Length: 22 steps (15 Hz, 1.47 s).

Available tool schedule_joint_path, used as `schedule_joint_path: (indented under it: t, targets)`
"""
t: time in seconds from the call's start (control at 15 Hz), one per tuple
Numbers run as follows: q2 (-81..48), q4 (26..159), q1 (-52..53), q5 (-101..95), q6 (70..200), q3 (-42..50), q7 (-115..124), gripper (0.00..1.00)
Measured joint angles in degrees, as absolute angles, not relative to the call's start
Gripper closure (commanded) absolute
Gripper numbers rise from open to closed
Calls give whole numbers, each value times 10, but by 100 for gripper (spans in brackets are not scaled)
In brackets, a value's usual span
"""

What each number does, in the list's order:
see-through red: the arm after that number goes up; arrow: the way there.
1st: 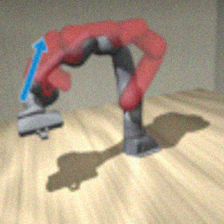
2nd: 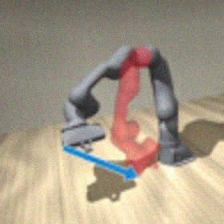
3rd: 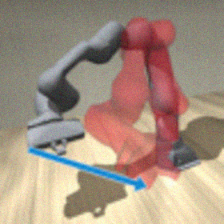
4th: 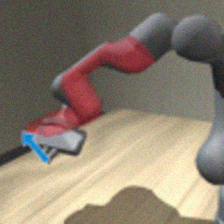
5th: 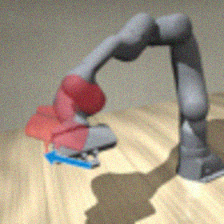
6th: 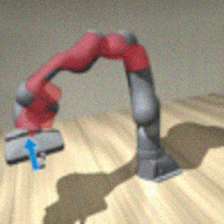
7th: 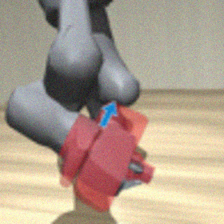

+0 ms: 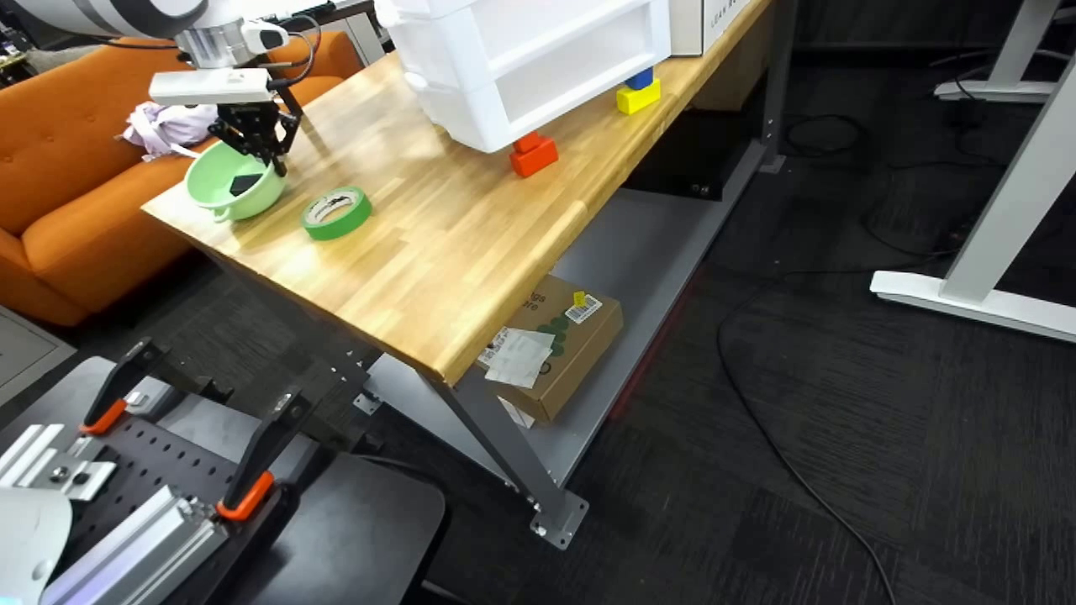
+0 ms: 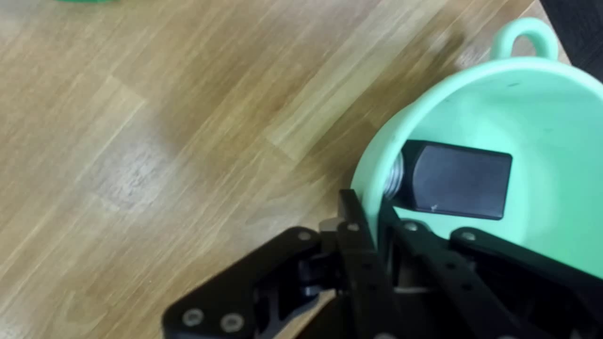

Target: Spill out the black object from the green bowl

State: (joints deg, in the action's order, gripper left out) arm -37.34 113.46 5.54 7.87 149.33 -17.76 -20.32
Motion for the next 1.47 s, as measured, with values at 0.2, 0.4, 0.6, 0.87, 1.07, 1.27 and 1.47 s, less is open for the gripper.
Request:
schedule_joint_path:
  t: [0.2, 0.4, 0.6, 0.87, 1.07, 1.27, 1.47]
  targets:
    - [-361, 1166, 49, 97, 1521, -189, -198, 98]
    - [-356, 1193, 27, 127, 1583, -223, -202, 98]
    - [-355, 1220, -17, 157, 1665, -287, -222, 98]
    - [-356, 1258, -87, 159, 1732, -364, -225, 98]
    - [-362, 1281, -128, 146, 1761, -400, -223, 98]
    - [-366, 1297, -149, 112, 1777, -408, -208, 98]
    - [-371, 1302, -168, 80, 1795, -420, -194, 98]
